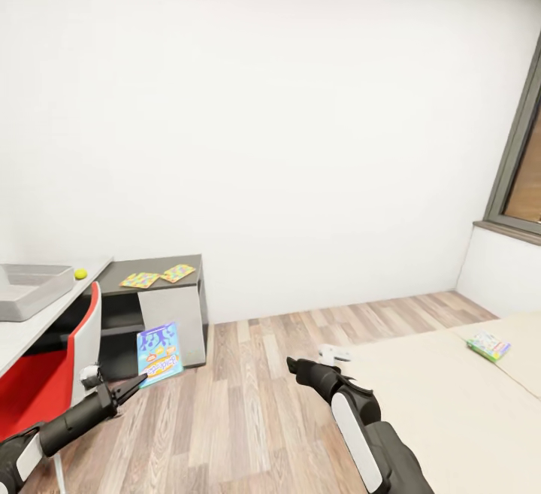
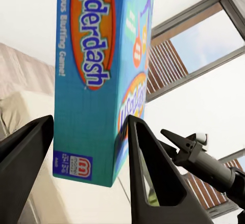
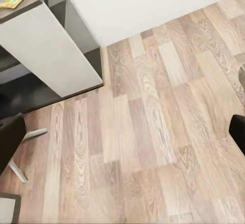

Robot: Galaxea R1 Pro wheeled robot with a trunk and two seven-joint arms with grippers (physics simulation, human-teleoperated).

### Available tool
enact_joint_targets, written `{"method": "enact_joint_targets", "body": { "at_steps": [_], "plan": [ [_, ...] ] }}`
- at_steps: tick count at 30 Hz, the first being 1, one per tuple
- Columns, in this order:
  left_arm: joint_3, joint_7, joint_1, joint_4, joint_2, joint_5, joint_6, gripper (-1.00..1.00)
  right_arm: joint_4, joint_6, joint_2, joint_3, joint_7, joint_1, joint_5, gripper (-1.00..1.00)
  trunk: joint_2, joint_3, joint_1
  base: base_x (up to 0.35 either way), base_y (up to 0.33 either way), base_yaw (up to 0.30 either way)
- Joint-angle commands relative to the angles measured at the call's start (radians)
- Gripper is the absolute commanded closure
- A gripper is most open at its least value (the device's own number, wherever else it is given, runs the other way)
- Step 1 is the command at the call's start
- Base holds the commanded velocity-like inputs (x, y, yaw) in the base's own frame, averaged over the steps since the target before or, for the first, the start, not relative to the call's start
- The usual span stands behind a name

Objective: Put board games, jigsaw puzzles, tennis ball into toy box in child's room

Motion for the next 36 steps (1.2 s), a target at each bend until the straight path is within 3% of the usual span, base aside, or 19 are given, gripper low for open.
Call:
{"method": "enact_joint_targets", "body": {
  "at_steps": [1, 15, 36],
  "plan": [
    [0.002, -0.003, -0.001, 0.0, 0.0, 0.002, 0.01, 1.0, -0.001, 0.002, 0.0, 0.001, -0.01, 0.0, -0.011, -1.0, -0.001, -0.001, 0.0, 0.092, 0.0, 0.27],
    [0.002, 0.0, -0.001, 0.0, 0.0, 0.002, 0.01, 1.0, 0.0, 0.002, 0.0, 0.001, -0.011, 0.0, -0.011, -1.0, -0.001, -0.012, 0.0, 0.162, 0.018, 0.27],
    [0.004, 0.031, -0.001, 0.0, 0.0, 0.004, 0.01, 1.0, 0.0, 0.001, 0.0, 0.003, -0.012, 0.0, -0.012, -1.0, -0.001, -0.027, 0.0, 0.296, 0.007, 0.269]
  ]
}}
